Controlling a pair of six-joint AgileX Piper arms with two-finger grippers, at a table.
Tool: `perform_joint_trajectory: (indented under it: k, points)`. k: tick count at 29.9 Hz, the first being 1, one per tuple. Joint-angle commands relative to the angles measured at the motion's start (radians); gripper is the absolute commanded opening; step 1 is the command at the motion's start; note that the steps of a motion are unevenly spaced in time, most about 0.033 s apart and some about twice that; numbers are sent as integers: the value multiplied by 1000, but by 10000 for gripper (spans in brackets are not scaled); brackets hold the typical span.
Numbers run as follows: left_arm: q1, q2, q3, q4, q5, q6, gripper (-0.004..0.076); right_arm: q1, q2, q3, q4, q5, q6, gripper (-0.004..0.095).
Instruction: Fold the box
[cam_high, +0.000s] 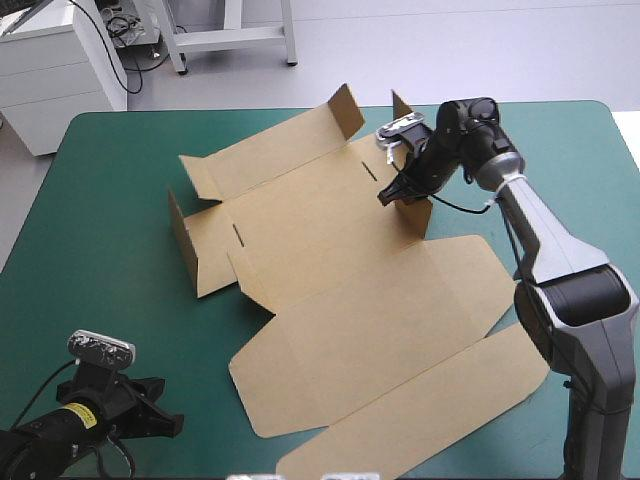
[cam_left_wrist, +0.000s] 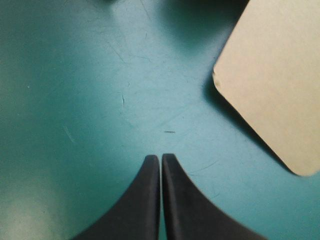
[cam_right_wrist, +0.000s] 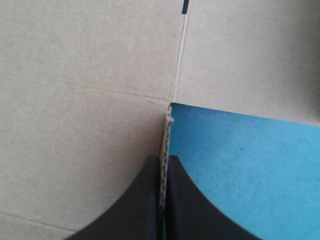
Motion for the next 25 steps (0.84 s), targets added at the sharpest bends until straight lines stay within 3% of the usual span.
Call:
perform_joint_trajectory:
  k: [1,18,25]
  points:
    - [2,6,-23,-29,-36,3,-8,59,-11,-82,-3,9,-106,-19]
    - [2,6,-23,-32,-36,16,-8,250,26,-186,10,-104,-653,-19]
    - [2,6,-23,-32,-36,16,-8,298,26,-186,149,-102,-789,-19]
